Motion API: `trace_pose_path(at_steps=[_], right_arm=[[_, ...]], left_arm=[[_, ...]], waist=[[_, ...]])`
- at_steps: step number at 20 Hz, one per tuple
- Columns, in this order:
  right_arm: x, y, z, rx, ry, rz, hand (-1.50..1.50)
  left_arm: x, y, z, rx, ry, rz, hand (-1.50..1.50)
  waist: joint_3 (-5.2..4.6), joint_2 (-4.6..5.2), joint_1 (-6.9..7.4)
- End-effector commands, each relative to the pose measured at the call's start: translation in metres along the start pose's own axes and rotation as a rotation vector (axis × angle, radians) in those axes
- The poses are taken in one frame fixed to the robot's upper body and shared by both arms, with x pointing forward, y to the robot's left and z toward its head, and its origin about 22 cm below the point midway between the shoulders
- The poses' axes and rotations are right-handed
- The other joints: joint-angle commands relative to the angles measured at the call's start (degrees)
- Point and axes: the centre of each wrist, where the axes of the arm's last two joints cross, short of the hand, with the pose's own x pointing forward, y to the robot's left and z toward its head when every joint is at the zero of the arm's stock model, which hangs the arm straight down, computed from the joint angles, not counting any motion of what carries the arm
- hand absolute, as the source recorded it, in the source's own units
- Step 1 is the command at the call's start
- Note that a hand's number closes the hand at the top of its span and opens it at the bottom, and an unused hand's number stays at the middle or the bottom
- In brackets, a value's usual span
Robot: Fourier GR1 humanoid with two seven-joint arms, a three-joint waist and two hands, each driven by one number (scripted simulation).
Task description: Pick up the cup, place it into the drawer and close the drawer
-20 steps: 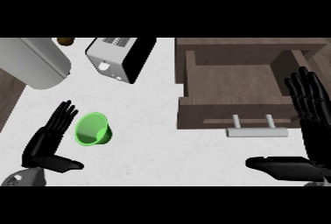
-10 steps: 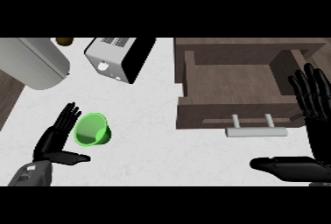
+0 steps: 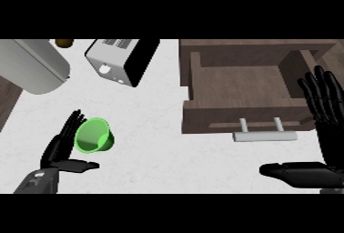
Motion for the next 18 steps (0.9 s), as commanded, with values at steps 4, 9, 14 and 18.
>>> trace_pose_path(at_steps=[4,9,14,18], right_arm=[[-0.011,0.008,-0.011,0.033,0.0,0.004,-1.5],[-0.013,-0.003,0.005,0.012,0.003,-0.016,-1.5],[-0.008,-0.003,-0.004,0.018,-0.001,-0.027,-1.5],[-0.021,0.003,-0.001,0.021,0.023,-0.016,-1.5]], left_arm=[[-0.005,-0.005,0.0,-0.07,-0.104,0.076,-1.5],[-0.004,-0.004,-0.002,-0.069,-0.107,0.1,-1.5],[0.002,-0.012,-0.02,-0.102,-0.108,0.123,-1.5],[-0.007,-0.03,-0.017,-0.112,-0.138,0.198,-1.5]], waist=[[-0.1,0.32,-0.11],[-0.03,0.12,-0.46],[-0.04,0.14,-0.58],[-0.08,0.31,-0.42]])
